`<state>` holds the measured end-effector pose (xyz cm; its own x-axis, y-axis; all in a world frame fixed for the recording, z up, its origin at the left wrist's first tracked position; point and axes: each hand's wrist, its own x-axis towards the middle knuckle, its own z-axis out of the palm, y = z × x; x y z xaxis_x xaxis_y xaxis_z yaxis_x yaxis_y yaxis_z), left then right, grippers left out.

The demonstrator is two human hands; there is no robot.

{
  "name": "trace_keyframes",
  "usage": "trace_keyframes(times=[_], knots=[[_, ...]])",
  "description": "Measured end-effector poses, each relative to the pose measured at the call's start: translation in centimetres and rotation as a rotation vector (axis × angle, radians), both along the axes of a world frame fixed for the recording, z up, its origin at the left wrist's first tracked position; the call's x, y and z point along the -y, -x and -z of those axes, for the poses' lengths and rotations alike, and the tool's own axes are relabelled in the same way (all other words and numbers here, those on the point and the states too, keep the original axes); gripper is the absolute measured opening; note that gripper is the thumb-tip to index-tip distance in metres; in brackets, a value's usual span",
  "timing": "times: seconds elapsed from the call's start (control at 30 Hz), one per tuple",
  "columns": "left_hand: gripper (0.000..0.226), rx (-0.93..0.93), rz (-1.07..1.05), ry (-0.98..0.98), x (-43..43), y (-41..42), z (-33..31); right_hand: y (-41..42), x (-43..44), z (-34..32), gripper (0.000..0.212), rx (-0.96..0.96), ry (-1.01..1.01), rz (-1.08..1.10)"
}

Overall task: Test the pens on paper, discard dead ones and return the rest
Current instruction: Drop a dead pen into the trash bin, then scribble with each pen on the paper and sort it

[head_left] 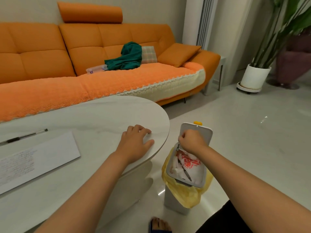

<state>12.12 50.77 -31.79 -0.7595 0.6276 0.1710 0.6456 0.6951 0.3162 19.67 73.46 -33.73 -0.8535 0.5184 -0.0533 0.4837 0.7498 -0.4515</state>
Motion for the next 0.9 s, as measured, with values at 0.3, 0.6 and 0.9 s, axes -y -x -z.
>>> trace_keyframes(times=[0.3, 0.6, 0.9], knots=[[0.047, 0.068, -0.042, -0.025, 5.9, 0.5, -3.4, 2.1, 10.1, -8.1, 0.029, -0.198, -0.023, -0.334], [0.036, 0.02, -0.369, -0.045, 24.4, 0.8, -4.8, 7.3, 28.0, -9.8, 0.022, -0.141, 0.054, -0.822], [0.017, -0.054, -0.676, 0.027, 42.2, -1.3, -4.5, 10.2, 45.1, -9.1, 0.027, -0.078, -0.078, -1.19]])
